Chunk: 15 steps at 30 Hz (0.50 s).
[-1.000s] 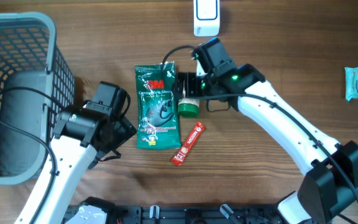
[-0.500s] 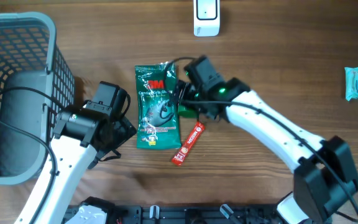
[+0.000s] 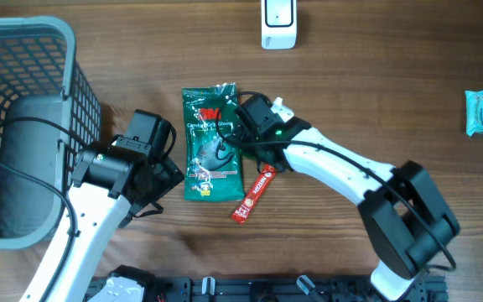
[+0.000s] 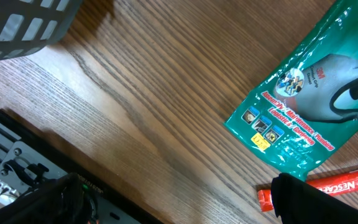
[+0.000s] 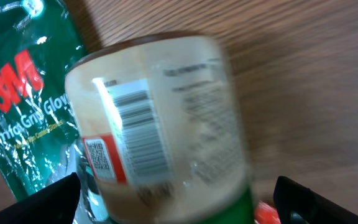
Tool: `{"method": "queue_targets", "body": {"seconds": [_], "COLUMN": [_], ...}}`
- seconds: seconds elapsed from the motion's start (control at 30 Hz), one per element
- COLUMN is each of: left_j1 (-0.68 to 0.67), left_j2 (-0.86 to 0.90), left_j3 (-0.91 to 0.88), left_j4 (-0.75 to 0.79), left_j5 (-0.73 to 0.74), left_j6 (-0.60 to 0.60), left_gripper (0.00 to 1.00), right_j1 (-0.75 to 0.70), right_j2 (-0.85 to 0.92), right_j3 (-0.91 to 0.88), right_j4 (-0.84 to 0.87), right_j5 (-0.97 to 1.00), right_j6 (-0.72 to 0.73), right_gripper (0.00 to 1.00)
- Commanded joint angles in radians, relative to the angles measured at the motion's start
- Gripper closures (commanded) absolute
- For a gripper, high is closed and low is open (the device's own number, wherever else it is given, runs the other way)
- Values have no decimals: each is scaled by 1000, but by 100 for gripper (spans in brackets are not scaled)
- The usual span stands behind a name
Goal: Scan the item barcode
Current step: 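Grasp the green-lidded jar with the right gripper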
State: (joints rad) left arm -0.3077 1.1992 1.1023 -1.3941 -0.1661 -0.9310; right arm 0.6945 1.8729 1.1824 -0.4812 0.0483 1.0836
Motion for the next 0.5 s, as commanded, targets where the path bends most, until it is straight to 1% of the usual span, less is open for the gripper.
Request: {"method": "queue_targets", "body": {"seconds": [0.0, 0.1, 0.27, 0.33, 0.47], "left_j1": [-5, -5, -5, -5, -5], "left_j2": [0, 0, 0, 0, 0], "left_j3": [-1, -1, -1, -1, -1], "left_j4": [0, 0, 0, 0, 0], "left_j5": [-2, -3, -3, -3, -3], "left_j6": [-17, -17, -17, -17, -17], "left_gripper": [0, 0, 0, 0, 0], "right_j1": [22, 21, 14, 13, 12], "right_j2": [61, 99, 121, 119, 117], "right_j3": [0, 0, 0, 0, 2], "right_j4": [12, -10, -17, -18, -18], "right_j5": [-20, 8, 23, 25, 22], "right_j6": [-59, -58, -61, -64, -86], "right_gripper": [5, 10, 28, 29, 40]}}
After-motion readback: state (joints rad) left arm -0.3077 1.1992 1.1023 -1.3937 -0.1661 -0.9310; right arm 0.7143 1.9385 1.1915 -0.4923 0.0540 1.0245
